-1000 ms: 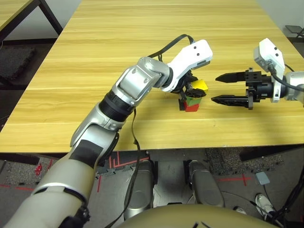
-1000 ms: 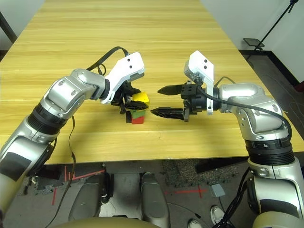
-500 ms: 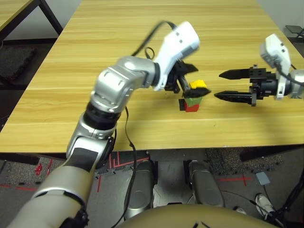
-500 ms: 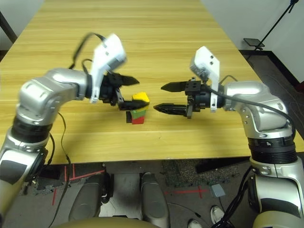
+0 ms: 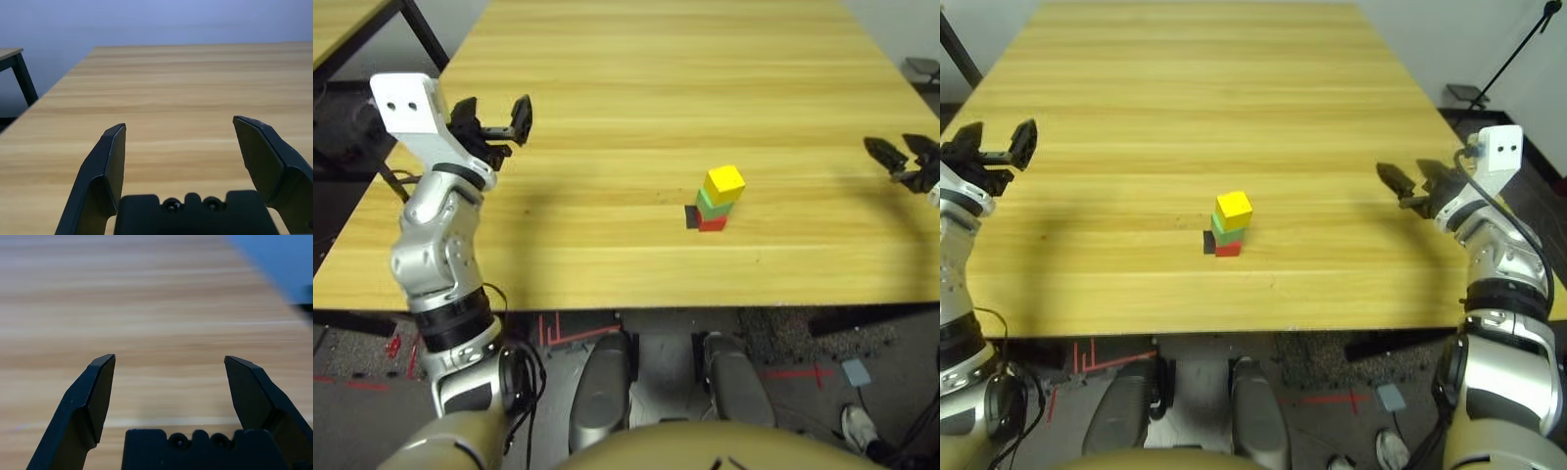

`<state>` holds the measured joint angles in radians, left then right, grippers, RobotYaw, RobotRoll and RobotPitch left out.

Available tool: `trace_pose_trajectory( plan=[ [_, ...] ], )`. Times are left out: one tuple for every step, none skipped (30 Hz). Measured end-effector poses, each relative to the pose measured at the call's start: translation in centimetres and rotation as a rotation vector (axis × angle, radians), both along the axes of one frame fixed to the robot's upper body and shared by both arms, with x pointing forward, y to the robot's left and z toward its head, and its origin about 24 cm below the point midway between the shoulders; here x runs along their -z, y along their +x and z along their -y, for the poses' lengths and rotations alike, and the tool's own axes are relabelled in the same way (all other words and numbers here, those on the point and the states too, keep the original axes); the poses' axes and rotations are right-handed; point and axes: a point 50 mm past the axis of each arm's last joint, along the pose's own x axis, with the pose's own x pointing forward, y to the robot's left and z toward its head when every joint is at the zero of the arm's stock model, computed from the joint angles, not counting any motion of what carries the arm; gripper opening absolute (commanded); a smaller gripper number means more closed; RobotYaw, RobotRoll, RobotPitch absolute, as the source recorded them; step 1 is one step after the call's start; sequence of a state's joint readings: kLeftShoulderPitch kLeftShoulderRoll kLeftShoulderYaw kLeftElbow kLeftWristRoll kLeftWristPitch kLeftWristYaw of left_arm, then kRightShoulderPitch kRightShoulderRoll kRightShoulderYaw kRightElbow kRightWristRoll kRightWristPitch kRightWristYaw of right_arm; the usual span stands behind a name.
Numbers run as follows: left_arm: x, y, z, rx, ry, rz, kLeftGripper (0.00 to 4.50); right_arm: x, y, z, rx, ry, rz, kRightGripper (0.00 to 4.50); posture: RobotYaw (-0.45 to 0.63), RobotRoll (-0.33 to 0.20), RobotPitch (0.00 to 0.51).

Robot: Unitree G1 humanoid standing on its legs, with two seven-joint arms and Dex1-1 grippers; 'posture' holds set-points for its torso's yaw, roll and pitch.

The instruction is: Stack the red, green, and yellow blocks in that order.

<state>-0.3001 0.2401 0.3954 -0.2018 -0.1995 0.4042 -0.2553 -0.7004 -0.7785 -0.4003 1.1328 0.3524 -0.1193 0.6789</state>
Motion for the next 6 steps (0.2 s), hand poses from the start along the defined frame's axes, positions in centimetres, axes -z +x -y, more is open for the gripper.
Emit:
trace_pose_trajectory(
  plan=[
    [0.7, 0.0, 0.2, 0.0, -0.002, -0.009, 4.48, 0.3, -0.2, 0.2, 0.025, -0.009, 0.001, 4.5, 0.15, -0.112, 0.132],
    [1.2, 0.0, 0.3, -0.003, 0.004, -0.012, 4.48, 0.6, -0.3, 0.4, 0.043, -0.016, -0.006, 4.5, 0.15, -0.112, 0.132],
    [1.4, -0.1, 0.4, -0.009, 0.011, -0.005, 4.48, 0.8, -0.4, 0.5, 0.057, -0.017, -0.01, 4.5, 0.15, -0.112, 0.132],
    [1.6, -0.1, 0.5, -0.023, 0.018, 0.009, 4.48, 1.1, -0.6, 0.6, 0.071, -0.018, -0.017, 4.5, 0.15, -0.113, 0.131],
    [1.8, -0.1, 0.5, -0.036, 0.016, 0.021, 4.48, 1.3, -0.7, 0.7, 0.081, -0.02, -0.021, 4.5, 0.14, -0.115, 0.128],
    [2.0, -0.1, 0.5, -0.05, 0.014, 0.028, 4.48, 1.4, -0.7, 0.7, 0.087, -0.022, -0.024, 4.5, 0.14, -0.116, 0.127]
  ],
)
